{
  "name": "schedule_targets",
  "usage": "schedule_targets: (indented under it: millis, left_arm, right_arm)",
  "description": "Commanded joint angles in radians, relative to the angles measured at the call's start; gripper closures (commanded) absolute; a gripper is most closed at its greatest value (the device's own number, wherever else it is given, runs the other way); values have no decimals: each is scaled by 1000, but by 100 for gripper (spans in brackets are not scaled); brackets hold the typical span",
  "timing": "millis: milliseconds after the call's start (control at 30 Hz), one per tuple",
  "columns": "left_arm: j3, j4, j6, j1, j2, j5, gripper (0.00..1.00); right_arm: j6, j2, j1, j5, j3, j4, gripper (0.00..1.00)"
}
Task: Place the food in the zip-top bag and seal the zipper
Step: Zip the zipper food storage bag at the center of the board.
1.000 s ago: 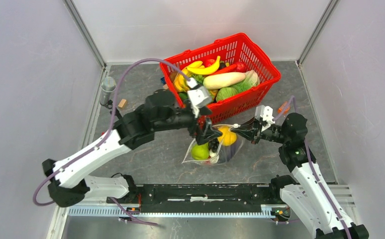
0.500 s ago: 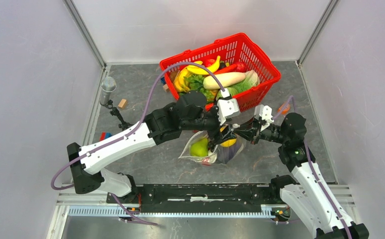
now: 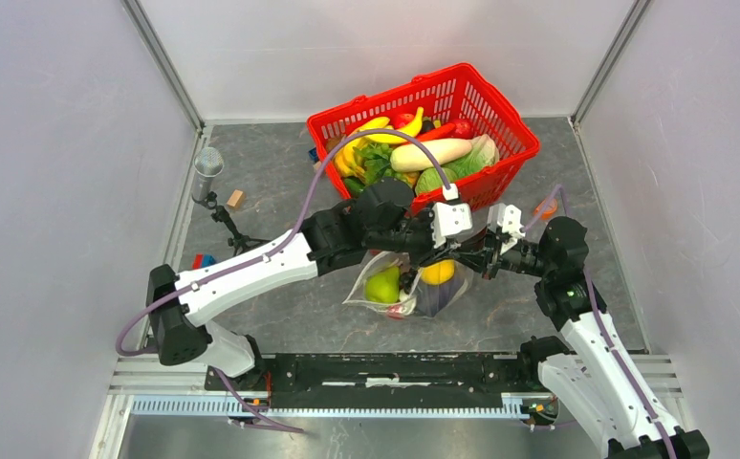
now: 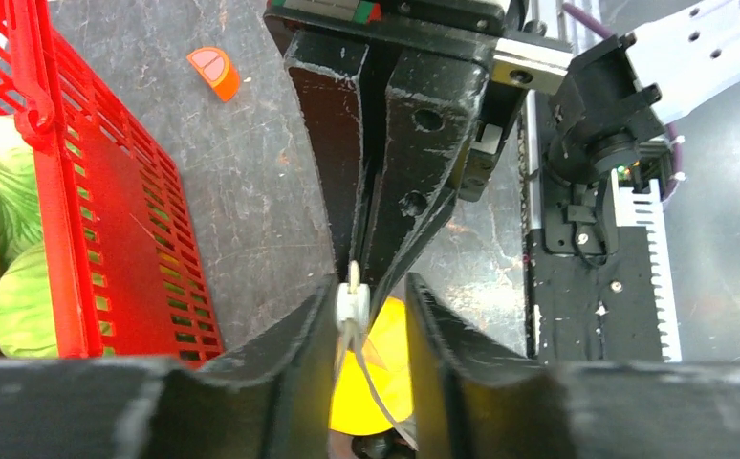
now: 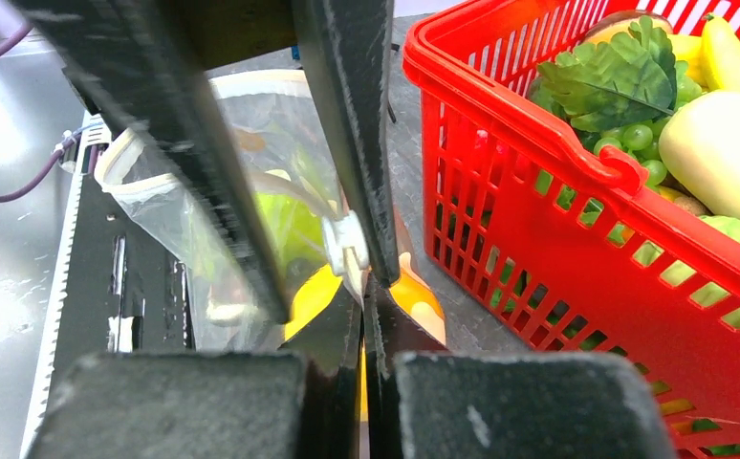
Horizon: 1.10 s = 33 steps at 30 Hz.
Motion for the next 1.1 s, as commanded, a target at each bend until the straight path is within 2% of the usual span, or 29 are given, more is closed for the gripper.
schedule_targets:
  millis: [0,33,133,367,667,1067]
  left_arm:
    - [49,13,48,19,15,42,71]
    - [49,11,48,21,15,40,76]
    - [49,-1,51,24,6,35,80]
    - [45,-46,49,24,0,5,96]
    - [-12,-75,26,27,-45,-22,98]
    - [-97,-69,-8,52,-124,-56,98]
  right_arm:
    - [-19,-13,6,-16,3,19,100]
    - [-21,-13,6,-13,3,16,100]
    - [-30,-11,6,4,4,4,100]
    - [-25,-13,7,30,3,11,100]
    - [-15,-18,6,153,-12,11,100]
    - [-8,-29,6,173,-18,20,100]
